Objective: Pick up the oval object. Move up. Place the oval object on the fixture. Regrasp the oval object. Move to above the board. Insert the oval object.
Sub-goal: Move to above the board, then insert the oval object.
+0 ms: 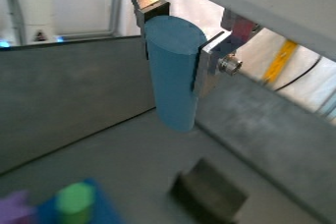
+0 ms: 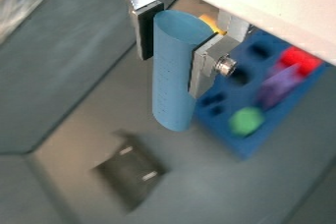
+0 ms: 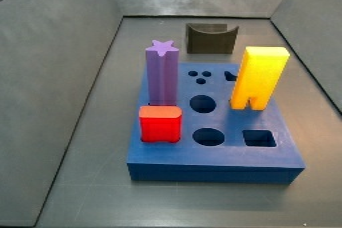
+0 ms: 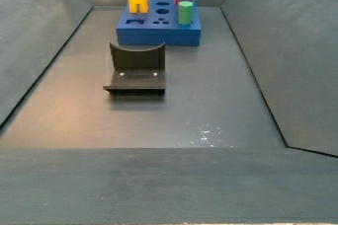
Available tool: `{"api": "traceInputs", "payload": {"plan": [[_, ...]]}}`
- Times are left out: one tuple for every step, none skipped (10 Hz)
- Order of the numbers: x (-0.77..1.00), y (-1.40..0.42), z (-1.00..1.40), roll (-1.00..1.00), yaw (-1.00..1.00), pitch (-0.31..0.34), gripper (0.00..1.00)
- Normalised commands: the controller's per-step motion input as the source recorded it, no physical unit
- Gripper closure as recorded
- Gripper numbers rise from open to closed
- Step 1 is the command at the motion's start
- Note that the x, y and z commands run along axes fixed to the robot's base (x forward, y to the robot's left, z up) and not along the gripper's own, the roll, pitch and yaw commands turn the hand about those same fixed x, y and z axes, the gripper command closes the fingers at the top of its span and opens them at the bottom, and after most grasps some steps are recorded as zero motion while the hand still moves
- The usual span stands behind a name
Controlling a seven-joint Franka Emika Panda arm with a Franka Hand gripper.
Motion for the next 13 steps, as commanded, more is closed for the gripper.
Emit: {"api": "traceInputs", "payload": {"plan": [[-0.76, -1.0, -0.15, -1.0, -0.08, 0.033, 1.0], [-0.61, -0.77, -0.1, -1.0, -0.08, 0.028, 1.0], [-0.34, -0.36, -0.05, -0.9, -0.06, 0.009, 1.0], [-0.2, -0.19, -0.04, -0.71, -0.04, 0.011, 1.0], [-0.1, -0.09, -0.02, -0.43, -0.02, 0.002, 1.0], [-0.07, -0.06, -0.01, -0.28, -0.01, -0.007, 1.0], [0.7, -0.77, -0.45, -0.03, 0.05, 0.0, 1.0], [0.76, -0.73, -0.51, -0.01, 0.07, 0.024, 1.0], [0.78, -0.69, -0.49, 0.0, 0.09, 0.014, 1.0], [0.8, -0.68, -0.43, 0.0, 0.09, 0.0, 1.0], [0.8, -0.67, -0.44, 0.0, 0.11, 0.0, 1.0], [0.89, -0.61, -0.51, 0.0, 0.07, 0.0, 1.0], [0.97, -0.3, -0.66, -0.03, 0.07, -0.011, 1.0]]}}
